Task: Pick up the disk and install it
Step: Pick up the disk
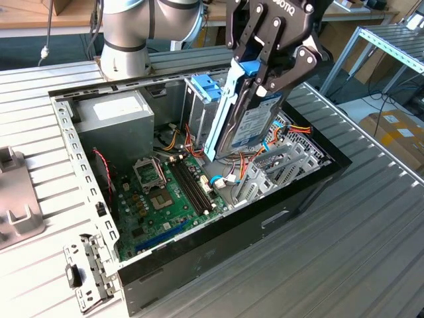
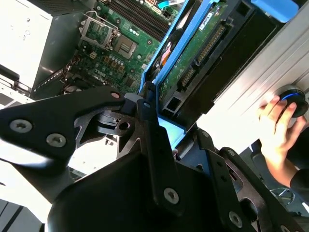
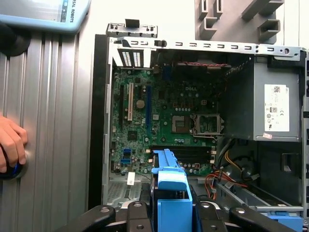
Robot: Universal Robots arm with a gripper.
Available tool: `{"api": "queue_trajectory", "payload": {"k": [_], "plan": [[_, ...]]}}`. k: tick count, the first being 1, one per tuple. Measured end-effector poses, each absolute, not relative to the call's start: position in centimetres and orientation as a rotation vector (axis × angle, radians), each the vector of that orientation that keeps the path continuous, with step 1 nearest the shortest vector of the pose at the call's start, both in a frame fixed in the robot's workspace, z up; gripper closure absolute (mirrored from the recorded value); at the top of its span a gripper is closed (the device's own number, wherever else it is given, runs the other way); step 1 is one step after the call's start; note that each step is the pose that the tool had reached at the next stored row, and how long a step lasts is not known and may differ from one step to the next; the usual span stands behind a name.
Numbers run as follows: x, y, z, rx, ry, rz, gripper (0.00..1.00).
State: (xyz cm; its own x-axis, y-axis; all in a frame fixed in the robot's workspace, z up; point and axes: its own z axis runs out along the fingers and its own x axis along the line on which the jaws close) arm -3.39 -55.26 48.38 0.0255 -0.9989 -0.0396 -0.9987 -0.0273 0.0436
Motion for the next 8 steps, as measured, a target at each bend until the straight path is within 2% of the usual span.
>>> {"api": "queue_trajectory", "payload": {"k": [8], "plan": [[-3.31, -55.81, 48.36, 2.247, -2.188, -0.092, 0.63]]}}
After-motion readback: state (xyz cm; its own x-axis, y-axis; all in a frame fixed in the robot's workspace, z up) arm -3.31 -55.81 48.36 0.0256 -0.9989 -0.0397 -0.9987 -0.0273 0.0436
